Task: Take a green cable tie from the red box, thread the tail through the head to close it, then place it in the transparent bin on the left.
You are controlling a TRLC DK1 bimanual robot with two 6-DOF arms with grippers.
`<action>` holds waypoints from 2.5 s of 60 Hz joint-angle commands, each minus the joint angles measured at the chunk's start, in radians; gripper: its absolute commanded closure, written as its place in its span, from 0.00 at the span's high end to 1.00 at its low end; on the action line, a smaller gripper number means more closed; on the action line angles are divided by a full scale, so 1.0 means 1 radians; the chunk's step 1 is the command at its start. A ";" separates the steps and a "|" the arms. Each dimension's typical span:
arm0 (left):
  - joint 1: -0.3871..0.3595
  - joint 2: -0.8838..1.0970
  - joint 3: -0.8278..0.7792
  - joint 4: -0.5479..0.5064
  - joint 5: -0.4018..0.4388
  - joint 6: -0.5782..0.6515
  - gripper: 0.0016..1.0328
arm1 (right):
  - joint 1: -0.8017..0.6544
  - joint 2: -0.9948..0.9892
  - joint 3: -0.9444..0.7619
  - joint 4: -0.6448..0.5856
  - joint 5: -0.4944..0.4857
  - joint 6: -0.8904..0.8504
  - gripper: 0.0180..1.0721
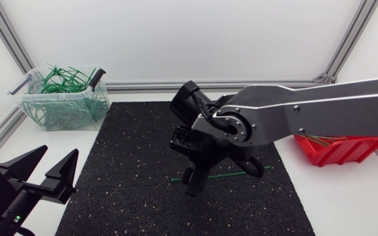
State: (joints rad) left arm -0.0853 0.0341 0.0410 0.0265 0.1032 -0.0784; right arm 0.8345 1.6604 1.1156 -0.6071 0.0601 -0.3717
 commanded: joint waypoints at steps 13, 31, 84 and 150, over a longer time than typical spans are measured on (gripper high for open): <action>-0.013 0.020 -0.041 -0.019 0.001 0.002 0.97 | -0.057 0.067 -0.005 -0.057 -0.109 -0.217 0.74; -0.008 0.020 -0.041 -0.019 0.001 0.002 0.97 | -0.107 0.128 0.012 -0.049 -0.189 -0.338 0.69; -0.011 0.023 -0.041 -0.023 -0.019 0.002 0.97 | -0.161 0.237 0.058 0.101 -0.111 -0.375 0.68; -0.022 0.023 -0.041 -0.025 -0.019 0.002 0.97 | -0.025 0.048 -0.115 0.092 -0.060 -0.358 0.69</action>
State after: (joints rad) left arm -0.1013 0.0486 0.0410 0.0235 0.0883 -0.0784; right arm 0.8097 1.7405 0.9829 -0.4900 0.0177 -0.7052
